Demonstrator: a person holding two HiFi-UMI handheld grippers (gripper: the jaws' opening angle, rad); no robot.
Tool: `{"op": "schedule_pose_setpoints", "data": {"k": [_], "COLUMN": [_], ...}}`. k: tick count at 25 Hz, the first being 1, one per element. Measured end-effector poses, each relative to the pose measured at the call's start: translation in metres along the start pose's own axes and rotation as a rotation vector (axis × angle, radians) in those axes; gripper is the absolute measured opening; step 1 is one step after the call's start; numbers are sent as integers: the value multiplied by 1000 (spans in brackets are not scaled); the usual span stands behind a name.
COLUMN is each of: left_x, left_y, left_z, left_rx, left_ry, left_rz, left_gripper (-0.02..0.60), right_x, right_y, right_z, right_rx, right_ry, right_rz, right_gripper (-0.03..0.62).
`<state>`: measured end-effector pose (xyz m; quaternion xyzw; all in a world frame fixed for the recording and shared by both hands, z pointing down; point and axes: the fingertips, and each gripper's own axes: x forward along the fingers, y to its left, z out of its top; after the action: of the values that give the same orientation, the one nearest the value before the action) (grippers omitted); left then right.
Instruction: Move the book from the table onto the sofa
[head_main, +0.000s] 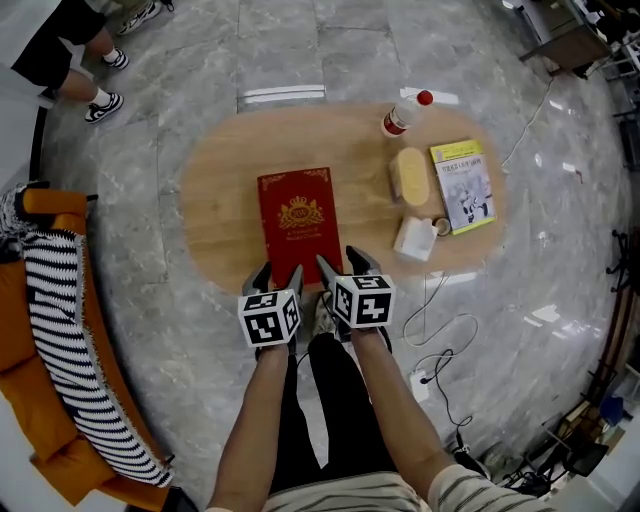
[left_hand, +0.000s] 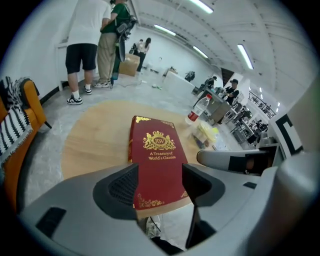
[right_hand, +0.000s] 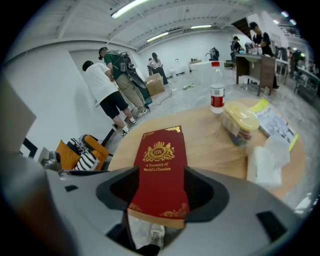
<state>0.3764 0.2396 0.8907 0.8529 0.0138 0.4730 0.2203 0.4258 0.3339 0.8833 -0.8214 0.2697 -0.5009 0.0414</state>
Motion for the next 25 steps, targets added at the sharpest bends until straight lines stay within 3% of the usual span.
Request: {"op": "schedule_pose_setpoints", "data": {"k": [8, 25], "left_x": [27, 66], "left_y": [19, 39], "left_z": [-21, -49], "left_rx": [-28, -58], "left_ry": [59, 159], "left_rz": [12, 20], "left_gripper": [310, 347], "right_x": [31, 69], "right_y": [-3, -25], "right_z": [-27, -55], "right_rx": [-24, -25], "right_ry": [81, 190], "right_rz": [11, 26], "right_gripper": [314, 362]}}
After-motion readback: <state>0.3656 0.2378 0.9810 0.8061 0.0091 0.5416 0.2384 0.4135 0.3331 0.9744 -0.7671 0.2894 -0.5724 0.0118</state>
